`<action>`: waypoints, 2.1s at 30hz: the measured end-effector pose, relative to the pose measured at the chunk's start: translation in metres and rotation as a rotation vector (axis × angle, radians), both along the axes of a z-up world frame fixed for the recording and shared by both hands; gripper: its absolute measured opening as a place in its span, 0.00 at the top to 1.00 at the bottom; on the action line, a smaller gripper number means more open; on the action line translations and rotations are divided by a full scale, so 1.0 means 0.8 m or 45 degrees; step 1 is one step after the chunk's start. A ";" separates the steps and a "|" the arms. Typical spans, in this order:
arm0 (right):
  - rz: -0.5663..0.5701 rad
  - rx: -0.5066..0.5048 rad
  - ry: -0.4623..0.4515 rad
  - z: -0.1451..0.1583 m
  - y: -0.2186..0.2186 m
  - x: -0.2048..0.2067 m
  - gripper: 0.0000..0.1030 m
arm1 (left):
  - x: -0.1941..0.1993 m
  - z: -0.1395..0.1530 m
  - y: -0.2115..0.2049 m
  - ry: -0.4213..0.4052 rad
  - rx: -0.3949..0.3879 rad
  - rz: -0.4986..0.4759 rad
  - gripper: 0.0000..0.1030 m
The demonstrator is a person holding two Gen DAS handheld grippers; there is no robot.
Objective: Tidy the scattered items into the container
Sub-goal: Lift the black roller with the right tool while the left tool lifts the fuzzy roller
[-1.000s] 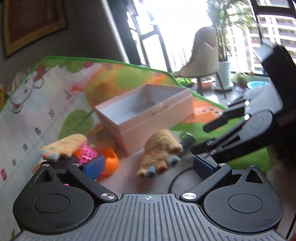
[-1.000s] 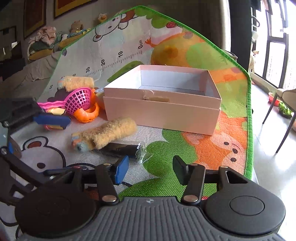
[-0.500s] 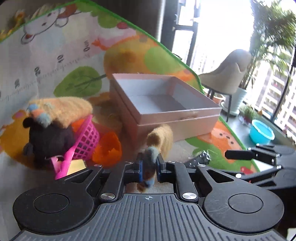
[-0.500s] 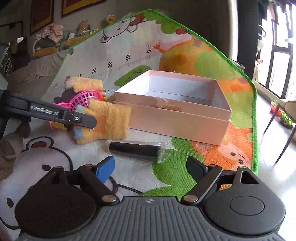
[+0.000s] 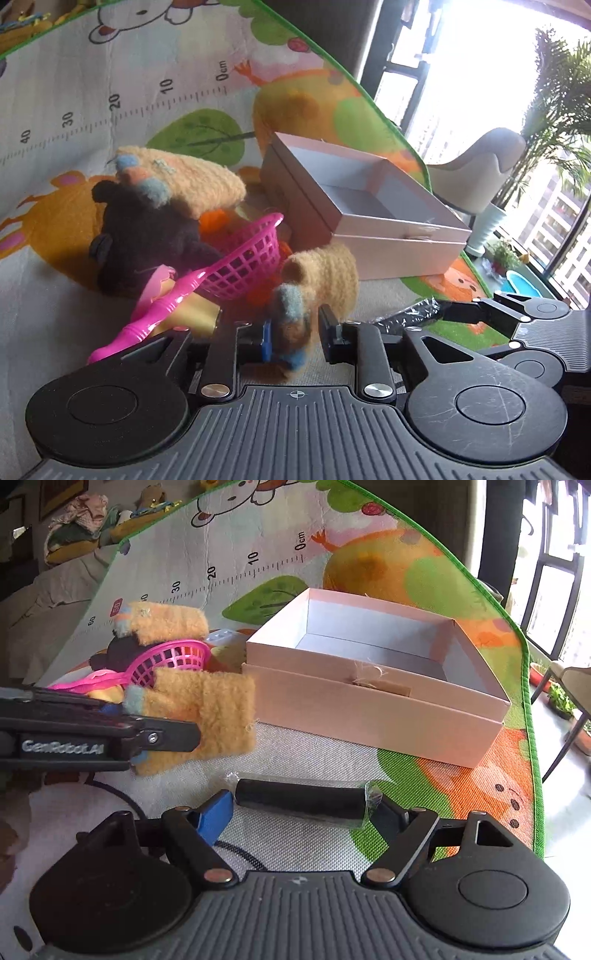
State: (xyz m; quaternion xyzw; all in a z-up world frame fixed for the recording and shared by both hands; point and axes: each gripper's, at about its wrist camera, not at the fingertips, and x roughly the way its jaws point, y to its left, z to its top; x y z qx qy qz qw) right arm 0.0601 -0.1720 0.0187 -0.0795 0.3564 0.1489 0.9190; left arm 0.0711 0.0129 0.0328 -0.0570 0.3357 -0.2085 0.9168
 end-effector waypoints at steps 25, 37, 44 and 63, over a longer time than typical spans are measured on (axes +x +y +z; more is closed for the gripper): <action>0.146 0.004 0.139 0.006 0.007 -0.051 0.08 | -0.110 0.036 0.066 0.166 0.162 0.034 0.69; 0.134 0.064 0.078 -0.002 -0.003 -0.075 0.00 | -0.008 -0.002 -0.014 0.118 0.097 0.085 0.71; 0.156 0.058 0.050 -0.003 -0.004 -0.080 0.00 | -0.056 0.009 0.020 0.267 0.004 -0.011 0.85; 0.116 0.011 0.025 0.012 0.016 -0.072 0.05 | -0.152 0.029 0.007 -0.124 0.614 -0.132 0.14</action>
